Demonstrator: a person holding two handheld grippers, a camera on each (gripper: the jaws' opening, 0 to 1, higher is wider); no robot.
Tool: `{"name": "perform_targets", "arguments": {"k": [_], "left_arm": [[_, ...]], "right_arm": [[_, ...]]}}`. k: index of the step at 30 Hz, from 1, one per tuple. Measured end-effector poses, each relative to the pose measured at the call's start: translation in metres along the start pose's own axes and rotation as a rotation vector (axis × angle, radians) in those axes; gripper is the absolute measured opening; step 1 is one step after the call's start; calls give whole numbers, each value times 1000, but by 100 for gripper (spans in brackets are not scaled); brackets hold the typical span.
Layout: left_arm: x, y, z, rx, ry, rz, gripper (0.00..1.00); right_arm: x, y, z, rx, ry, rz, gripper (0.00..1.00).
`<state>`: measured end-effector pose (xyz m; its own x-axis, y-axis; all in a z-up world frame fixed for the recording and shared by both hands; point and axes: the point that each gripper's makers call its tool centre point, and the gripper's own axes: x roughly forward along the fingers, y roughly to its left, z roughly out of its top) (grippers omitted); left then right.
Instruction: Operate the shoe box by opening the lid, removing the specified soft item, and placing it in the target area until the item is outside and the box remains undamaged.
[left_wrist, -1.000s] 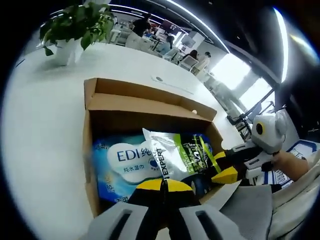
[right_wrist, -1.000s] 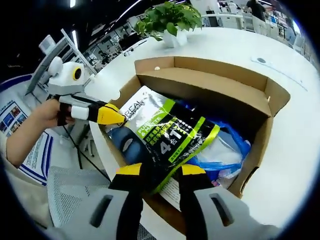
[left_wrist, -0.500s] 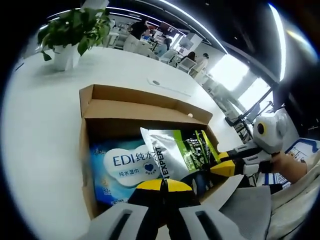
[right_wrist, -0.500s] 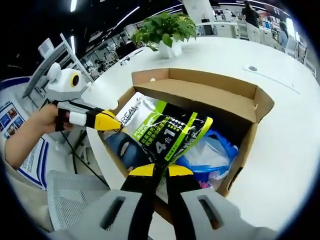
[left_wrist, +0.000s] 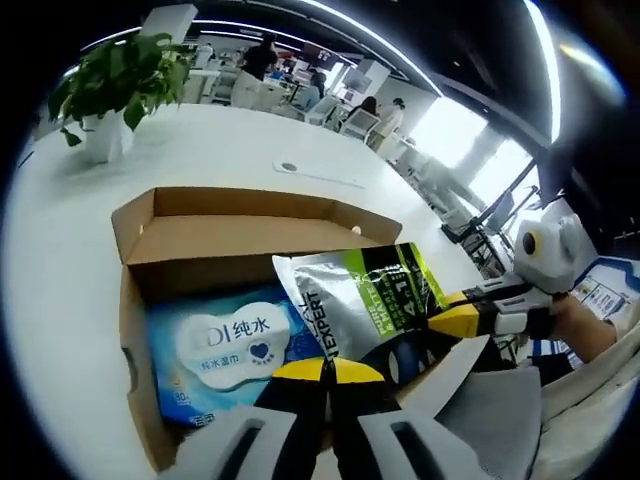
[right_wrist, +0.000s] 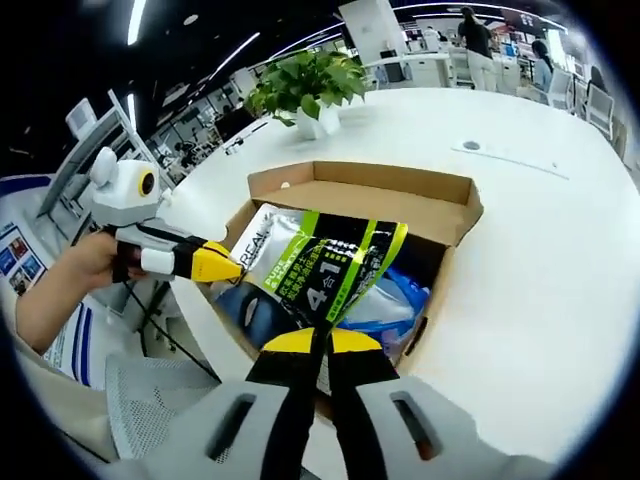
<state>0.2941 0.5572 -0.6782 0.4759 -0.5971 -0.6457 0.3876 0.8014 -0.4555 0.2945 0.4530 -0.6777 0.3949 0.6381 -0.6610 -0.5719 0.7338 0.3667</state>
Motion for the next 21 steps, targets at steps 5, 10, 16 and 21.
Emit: {"name": "perform_targets", "arguments": {"k": [5,10,16,21], "left_arm": [[10,-15,4,28,15,-22,0],[19,-30,9,50,22,-43,0],[29,-45,14,67,24,-64,0],[39,-57,20,80,21,-80,0]], "right_arm": [[-13,-12,0,21,-11,-30,1],[-26,-26,-1,45,-27,-55,1],[-39,-42,-2,74,-41,-92,0],[-47,-55,-4,91,-48,-122,0]]}}
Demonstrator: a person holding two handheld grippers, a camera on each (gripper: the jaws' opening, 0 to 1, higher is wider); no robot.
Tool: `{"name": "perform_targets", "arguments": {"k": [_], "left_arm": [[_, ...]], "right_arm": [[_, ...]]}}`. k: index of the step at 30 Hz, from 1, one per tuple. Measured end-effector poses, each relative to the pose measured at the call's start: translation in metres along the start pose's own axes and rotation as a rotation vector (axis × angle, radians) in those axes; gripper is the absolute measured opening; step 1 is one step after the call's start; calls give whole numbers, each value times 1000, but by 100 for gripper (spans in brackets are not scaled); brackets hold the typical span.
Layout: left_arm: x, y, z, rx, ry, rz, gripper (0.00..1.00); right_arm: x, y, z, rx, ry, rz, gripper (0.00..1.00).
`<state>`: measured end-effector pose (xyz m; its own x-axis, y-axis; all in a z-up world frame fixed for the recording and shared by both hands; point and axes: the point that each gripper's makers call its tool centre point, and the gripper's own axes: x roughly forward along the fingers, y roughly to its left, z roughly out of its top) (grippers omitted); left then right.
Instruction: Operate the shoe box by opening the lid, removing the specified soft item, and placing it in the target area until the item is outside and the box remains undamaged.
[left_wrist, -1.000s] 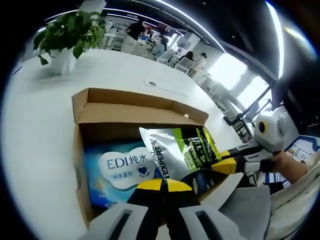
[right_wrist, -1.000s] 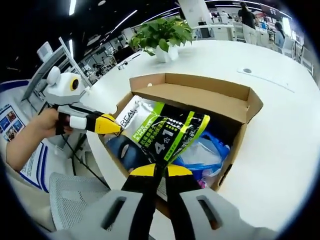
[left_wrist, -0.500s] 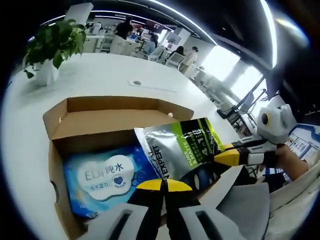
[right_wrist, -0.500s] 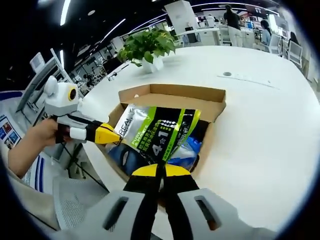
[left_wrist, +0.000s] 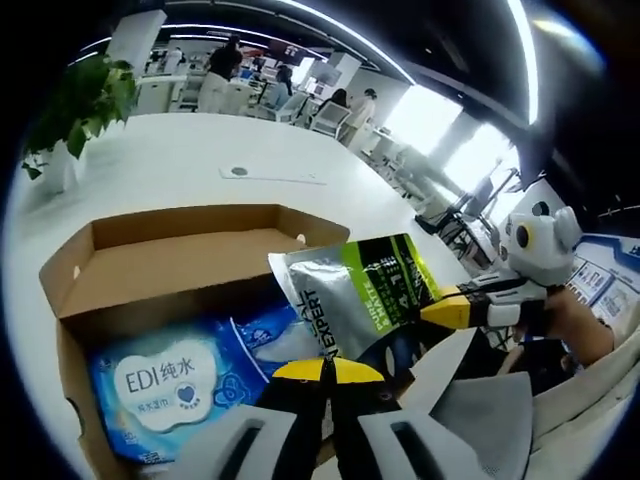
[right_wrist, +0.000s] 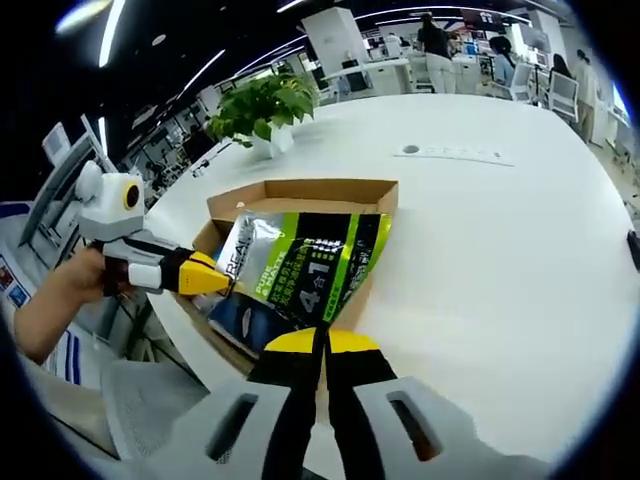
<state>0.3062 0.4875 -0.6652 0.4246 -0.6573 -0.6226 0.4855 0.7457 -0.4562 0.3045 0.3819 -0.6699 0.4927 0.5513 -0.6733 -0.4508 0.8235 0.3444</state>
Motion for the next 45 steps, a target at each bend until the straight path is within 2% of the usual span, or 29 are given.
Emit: {"name": "perform_targets", "arguments": {"k": [19,35,45], "left_arm": [[48,-34,18,52,34,-45,0],[87,-48,25,92,96,-63,0],[107,-50,27,141,151,-45,0]], "right_arm": [[-26,-59,1,41,-27,-128,0],[-36,-96,-6,81,-31,-209,0],[-35,-114,-2,84,-27,-234,0]]}}
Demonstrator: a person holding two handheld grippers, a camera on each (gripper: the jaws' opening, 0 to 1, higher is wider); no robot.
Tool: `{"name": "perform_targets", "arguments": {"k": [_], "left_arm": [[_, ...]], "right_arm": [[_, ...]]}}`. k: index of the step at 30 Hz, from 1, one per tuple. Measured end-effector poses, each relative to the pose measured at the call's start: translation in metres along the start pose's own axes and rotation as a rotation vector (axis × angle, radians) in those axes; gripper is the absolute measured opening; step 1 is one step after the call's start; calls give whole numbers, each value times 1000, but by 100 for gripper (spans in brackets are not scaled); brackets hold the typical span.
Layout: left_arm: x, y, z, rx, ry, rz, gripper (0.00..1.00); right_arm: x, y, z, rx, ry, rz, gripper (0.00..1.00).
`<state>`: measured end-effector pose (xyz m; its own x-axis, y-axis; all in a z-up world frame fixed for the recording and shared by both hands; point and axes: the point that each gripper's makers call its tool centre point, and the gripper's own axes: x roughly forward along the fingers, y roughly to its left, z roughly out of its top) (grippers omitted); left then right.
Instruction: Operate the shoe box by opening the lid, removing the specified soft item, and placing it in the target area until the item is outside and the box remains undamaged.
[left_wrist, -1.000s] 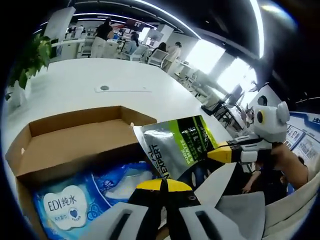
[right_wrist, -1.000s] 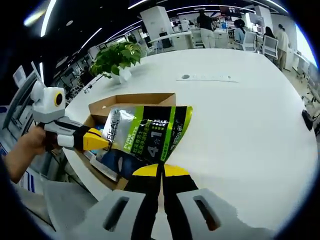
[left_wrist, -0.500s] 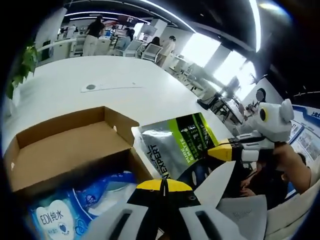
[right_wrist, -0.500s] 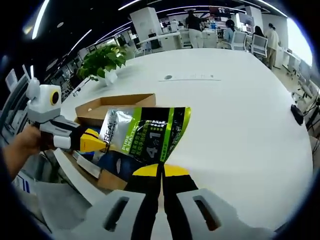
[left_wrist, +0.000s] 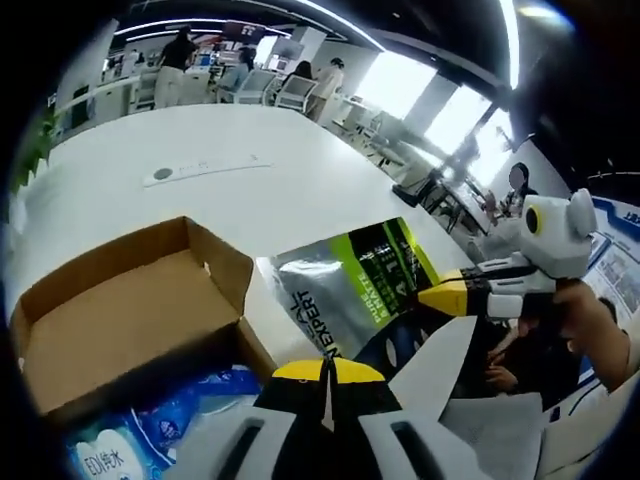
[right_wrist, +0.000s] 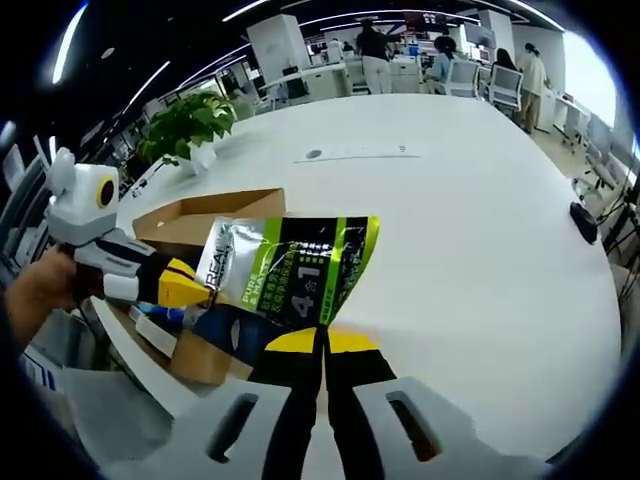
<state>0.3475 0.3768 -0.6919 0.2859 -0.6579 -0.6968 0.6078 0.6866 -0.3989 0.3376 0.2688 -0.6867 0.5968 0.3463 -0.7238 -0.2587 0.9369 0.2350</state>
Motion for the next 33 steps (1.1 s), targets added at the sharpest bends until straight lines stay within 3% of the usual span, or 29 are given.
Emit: {"name": "perform_targets", "arguments": {"k": [21,33], "left_arm": [[44,11,-7,256,265,106,1],[63,20,-16,368,353,143,1]], "right_arm": [[33,-25,-6,-66,79,-30,0],[51,-34,-16,-74,100,-20,0]]}}
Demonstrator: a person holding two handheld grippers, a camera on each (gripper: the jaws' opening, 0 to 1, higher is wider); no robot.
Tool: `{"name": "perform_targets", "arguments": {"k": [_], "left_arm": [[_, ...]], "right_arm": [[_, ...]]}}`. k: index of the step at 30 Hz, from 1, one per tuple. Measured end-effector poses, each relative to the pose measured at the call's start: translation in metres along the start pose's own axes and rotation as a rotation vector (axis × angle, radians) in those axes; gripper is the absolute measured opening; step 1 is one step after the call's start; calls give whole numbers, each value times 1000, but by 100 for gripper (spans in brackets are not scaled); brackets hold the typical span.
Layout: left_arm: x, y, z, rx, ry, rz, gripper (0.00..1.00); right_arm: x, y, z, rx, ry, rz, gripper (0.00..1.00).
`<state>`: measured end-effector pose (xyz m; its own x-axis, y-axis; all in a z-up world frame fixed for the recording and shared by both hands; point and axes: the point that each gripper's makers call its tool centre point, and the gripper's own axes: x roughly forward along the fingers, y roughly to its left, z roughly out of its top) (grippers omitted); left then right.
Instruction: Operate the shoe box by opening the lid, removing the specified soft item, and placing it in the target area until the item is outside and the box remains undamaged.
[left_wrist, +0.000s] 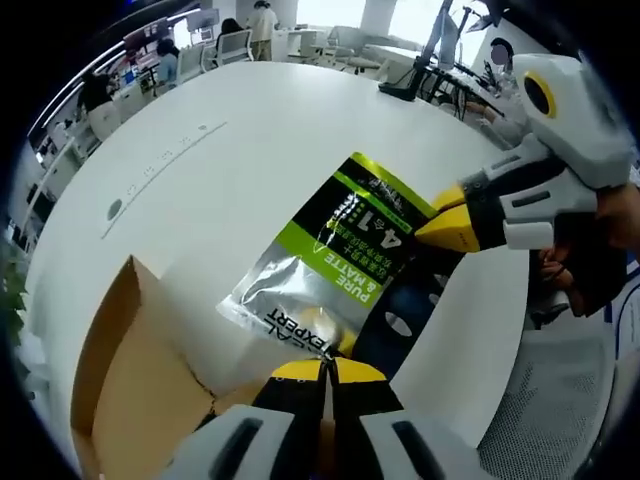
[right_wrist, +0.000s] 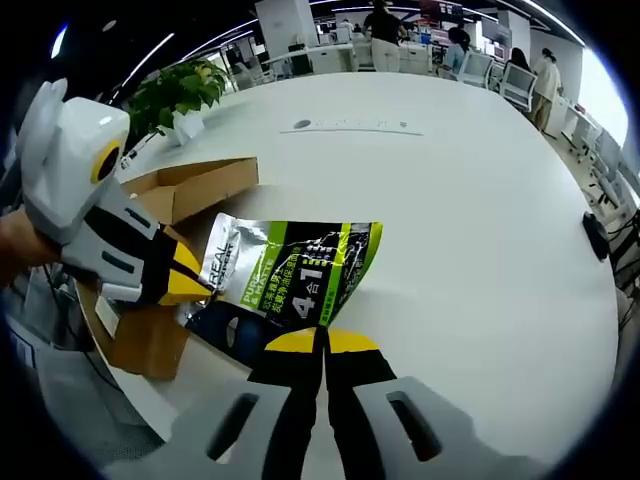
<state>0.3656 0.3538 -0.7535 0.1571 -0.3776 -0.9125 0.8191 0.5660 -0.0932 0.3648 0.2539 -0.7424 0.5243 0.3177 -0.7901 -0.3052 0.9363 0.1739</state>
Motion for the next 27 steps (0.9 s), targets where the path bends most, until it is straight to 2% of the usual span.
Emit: {"name": "perform_targets", "arguments": {"k": [3,4,11,16,21,23,27], "left_arm": [[2,3,-1,41,28,20,1],[2,5,1,78,23,33,1],[5,6,7,104,34,44,1],[15,3,6,128,55,31,2],[21,2,5,177,75,40,2],[25,4,3,222,95,49,2],[29,5,1,258,108,51,2]], "right_arm": [[4,-1,-2,-5,1,4,0],[6,-1,-2,-12,-1,3,0],[14,-9,-1,-9,4,-1,0],[18,-15,-3,5,10,-5,0],[23,-18,-7,14,14,-1,0],[26,-17,-9,15,16,5,0],[30,-17,-12,-8,23,0,0]]}}
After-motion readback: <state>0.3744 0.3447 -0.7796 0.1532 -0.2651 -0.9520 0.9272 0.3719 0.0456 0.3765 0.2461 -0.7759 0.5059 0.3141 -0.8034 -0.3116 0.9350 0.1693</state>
